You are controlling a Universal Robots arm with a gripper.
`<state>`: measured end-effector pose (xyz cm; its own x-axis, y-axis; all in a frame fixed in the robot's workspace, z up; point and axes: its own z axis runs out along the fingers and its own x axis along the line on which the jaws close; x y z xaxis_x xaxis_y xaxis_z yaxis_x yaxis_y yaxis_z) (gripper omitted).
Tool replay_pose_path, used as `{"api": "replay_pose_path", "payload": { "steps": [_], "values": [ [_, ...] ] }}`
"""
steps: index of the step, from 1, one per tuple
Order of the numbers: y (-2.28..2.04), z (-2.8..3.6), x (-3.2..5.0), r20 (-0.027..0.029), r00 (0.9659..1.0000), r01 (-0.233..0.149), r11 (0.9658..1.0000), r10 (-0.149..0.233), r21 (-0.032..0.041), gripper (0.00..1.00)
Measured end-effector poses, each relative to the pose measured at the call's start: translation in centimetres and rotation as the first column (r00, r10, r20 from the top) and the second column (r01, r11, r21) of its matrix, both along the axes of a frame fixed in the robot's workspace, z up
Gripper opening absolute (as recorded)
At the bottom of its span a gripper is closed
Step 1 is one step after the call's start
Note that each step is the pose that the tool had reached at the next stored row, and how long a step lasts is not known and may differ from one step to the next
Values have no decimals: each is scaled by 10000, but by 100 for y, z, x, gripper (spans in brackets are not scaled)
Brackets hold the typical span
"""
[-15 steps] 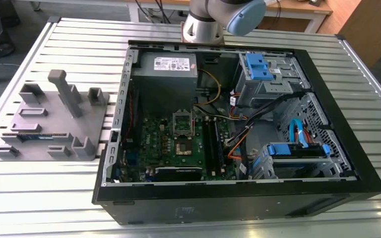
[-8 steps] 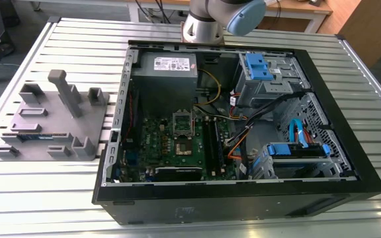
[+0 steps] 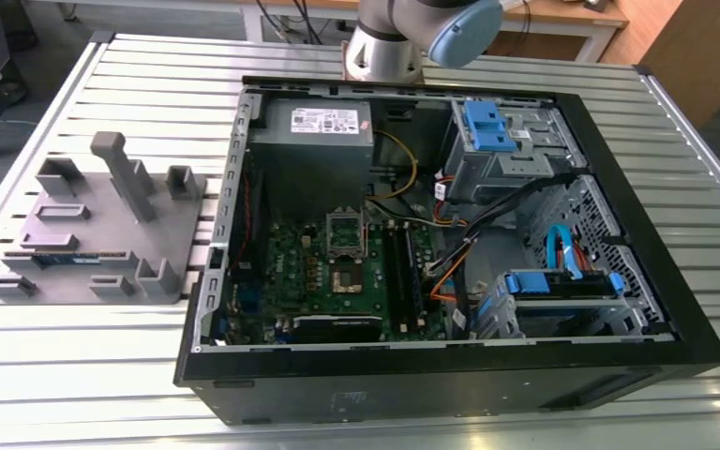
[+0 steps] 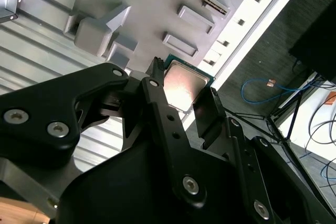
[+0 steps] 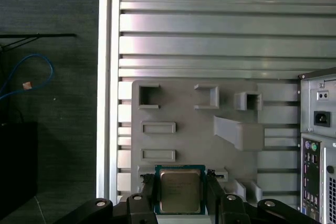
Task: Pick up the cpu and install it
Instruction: 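Pick up the cpu and move it towards the insertion slot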
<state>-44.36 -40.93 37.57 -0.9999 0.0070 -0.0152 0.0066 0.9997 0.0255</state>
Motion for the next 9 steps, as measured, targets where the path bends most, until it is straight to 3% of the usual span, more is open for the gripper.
{"api": "replay_pose_path", "payload": {
  "steps": [9],
  "values": [
    [0, 38, 1, 0, 10000, 0, 10000, 0, 0, 47]
  ]
}}
